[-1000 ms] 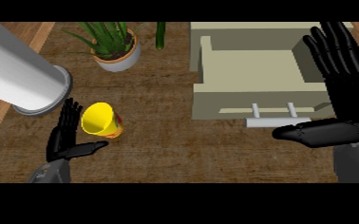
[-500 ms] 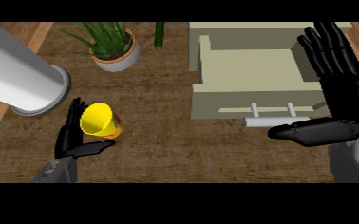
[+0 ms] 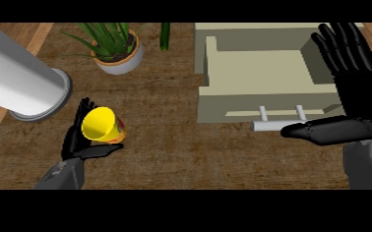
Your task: Pick up the cup, place it into the drawer and close the drawer
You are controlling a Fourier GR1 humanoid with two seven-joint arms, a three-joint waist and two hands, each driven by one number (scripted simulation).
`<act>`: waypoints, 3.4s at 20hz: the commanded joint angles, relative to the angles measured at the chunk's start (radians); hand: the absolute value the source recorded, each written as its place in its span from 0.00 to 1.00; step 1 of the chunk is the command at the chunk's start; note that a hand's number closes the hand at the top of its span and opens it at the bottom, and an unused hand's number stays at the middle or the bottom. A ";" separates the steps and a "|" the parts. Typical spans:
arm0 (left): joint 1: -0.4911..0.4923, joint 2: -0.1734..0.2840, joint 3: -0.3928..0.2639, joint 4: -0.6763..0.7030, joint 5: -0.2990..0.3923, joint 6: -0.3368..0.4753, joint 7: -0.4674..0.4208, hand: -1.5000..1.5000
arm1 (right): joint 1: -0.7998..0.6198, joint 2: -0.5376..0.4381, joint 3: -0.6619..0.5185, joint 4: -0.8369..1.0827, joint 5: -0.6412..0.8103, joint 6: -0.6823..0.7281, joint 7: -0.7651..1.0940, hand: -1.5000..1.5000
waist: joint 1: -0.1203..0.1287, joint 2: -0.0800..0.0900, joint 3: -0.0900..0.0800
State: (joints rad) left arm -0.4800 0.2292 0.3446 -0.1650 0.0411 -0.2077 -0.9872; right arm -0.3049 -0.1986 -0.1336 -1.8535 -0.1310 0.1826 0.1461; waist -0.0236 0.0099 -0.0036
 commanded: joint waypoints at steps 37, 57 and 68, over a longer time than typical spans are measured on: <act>-0.350 -0.217 -0.155 -0.633 0.033 0.110 0.343 1.00 | 0.075 -0.012 -0.028 0.019 0.031 0.009 -0.044 0.00 | 0.035 -0.018 0.005; -0.853 -0.229 -0.477 -0.254 0.192 0.559 0.709 1.00 | -0.030 -0.022 -0.030 0.070 0.016 0.021 -0.072 0.00 | -0.051 0.010 0.005; -0.833 -0.229 -0.670 -0.130 0.262 0.463 0.790 1.00 | -0.066 0.005 0.027 0.065 0.005 0.041 -0.058 0.00 | -0.146 0.028 0.006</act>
State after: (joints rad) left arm -1.3351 0.0000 -0.2639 -0.3154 0.2761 0.2830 -0.2095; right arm -0.3567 -0.2060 -0.1274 -1.7889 -0.1264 0.2224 0.0812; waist -0.1392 0.0333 0.0023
